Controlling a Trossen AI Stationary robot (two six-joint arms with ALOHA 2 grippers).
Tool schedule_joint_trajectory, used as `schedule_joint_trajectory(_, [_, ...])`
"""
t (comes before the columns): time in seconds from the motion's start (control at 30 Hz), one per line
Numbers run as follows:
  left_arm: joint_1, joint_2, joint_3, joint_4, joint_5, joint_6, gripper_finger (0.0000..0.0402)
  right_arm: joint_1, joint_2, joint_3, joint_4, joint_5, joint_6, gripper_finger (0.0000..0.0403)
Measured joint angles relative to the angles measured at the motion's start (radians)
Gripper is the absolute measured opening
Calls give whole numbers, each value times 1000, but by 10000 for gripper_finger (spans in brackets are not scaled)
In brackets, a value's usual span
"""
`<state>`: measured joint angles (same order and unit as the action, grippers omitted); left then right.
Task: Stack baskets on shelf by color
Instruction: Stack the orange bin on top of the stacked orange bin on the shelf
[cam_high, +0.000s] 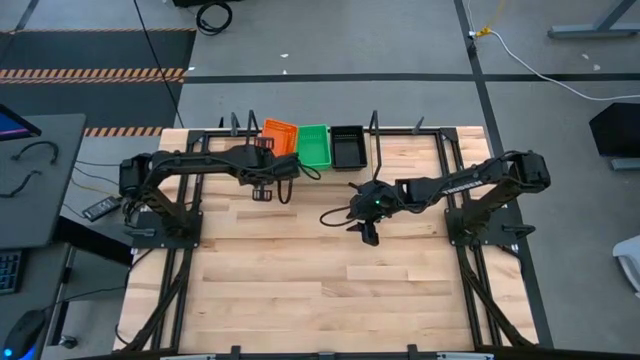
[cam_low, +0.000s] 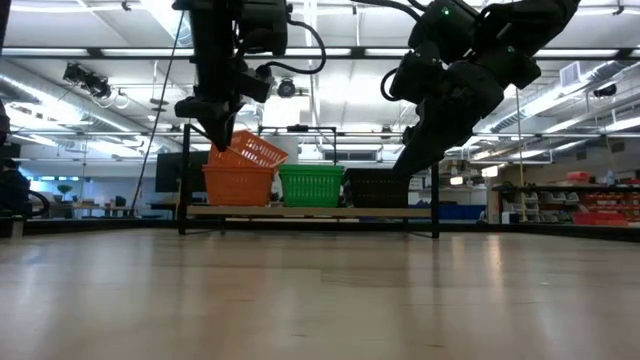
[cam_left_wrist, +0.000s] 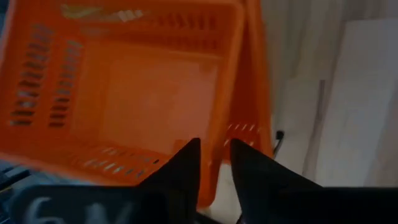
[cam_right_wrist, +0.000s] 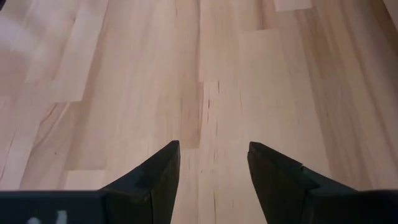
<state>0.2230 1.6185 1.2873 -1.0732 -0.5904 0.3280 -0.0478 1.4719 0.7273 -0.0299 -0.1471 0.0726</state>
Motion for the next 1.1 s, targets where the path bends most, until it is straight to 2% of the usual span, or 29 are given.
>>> schedule_joint_trajectory(0.1, [1, 17, 0, 7, 24, 5, 67, 1, 0, 0, 0, 0, -1, 194])
schedule_joint_trajectory(0.2, [0, 33, 0, 6, 21, 6, 27, 1, 0, 0, 0, 0, -4, 194])
schedule_joint_trajectory(0.27, [0, 38, 0, 9, 5, 4, 14, 1, 0, 0, 0, 0, -4, 194])
schedule_joint_trajectory(0.5, [-5, 30, 1, 17, -45, -8, 14, 1, 0, 0, 0, 0, -4, 194])
schedule_joint_trajectory(0.7, [-20, 30, 72, 18, -50, -80, 14, 1, 0, 0, 0, 21, -8, 194])
schedule_joint_trajectory(0.9, [-31, 29, 143, -8, 23, -226, 13, 1, 0, 0, -1, 24, -6, 194])
schedule_joint_trajectory(1.1, [-30, 31, 80, -15, 62, -295, 13, 1, 0, 0, -2, 23, -5, 194])
